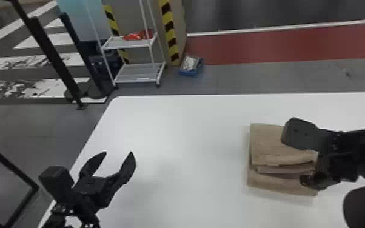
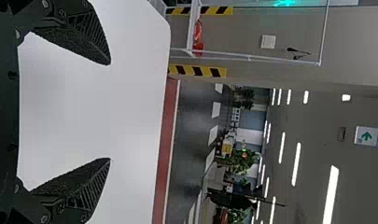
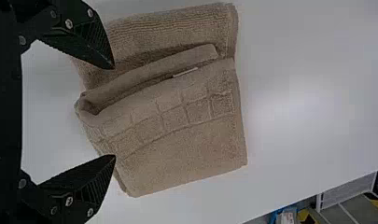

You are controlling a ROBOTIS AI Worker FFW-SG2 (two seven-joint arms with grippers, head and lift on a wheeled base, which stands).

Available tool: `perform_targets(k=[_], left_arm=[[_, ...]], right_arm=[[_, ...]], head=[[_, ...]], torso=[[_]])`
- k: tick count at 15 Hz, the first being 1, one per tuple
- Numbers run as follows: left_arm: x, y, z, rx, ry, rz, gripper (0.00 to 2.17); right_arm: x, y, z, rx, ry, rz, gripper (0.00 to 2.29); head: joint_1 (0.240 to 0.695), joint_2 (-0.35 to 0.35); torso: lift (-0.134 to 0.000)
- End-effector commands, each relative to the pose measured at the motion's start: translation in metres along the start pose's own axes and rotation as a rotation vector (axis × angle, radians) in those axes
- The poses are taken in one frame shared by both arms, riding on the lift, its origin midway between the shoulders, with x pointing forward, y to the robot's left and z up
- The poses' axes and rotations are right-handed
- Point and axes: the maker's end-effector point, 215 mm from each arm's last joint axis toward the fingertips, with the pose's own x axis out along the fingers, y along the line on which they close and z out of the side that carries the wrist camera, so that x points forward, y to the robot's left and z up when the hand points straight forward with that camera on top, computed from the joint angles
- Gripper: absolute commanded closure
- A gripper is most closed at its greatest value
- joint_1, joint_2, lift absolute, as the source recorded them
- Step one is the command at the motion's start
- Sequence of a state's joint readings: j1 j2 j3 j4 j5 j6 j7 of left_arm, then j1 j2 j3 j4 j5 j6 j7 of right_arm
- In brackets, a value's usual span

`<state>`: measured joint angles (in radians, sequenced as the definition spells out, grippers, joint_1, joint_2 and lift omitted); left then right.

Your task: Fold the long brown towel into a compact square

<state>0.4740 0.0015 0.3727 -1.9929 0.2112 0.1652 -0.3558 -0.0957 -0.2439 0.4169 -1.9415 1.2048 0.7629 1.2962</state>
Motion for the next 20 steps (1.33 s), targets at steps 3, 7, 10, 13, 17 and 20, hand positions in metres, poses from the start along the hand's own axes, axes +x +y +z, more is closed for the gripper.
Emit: perform_targets(k=[3,7,10,13,17,20], left_arm=[[-0.001,0.000,-0.001,-0.002,-0.005,0.003,0.17],[0.000,-0.002,-0.001,-0.004,-0.004,0.000,0.17],[0.000,-0.003,-0.002,-0.004,-0.006,-0.001,0.17],[0.000,-0.002,-0.002,-0.004,-0.004,-0.001,0.17],[-0.001,0.001,-0.002,-0.004,-0.007,0.004,0.17],[-0.001,0.001,-0.002,-0.006,-0.010,0.002,0.17]], right_arm=[[0.016,0.011,0.015,-0.039,0.025,0.020,0.26],[0.024,0.017,0.016,-0.063,0.053,0.029,0.26],[0.029,0.016,0.022,-0.059,0.054,0.025,0.35],[0.031,0.014,0.028,-0.053,0.049,0.019,0.41],[0.035,0.020,0.029,-0.060,0.066,0.027,0.41],[0.036,0.020,0.032,-0.060,0.067,0.021,0.47]], head=[[0.695,0.243],[0.695,0.259],[0.695,0.262],[0.695,0.266],[0.695,0.272],[0.695,0.278]], torso=[[-0.125],[-0.125],[-0.125],[-0.125],[-0.125],[-0.125]])
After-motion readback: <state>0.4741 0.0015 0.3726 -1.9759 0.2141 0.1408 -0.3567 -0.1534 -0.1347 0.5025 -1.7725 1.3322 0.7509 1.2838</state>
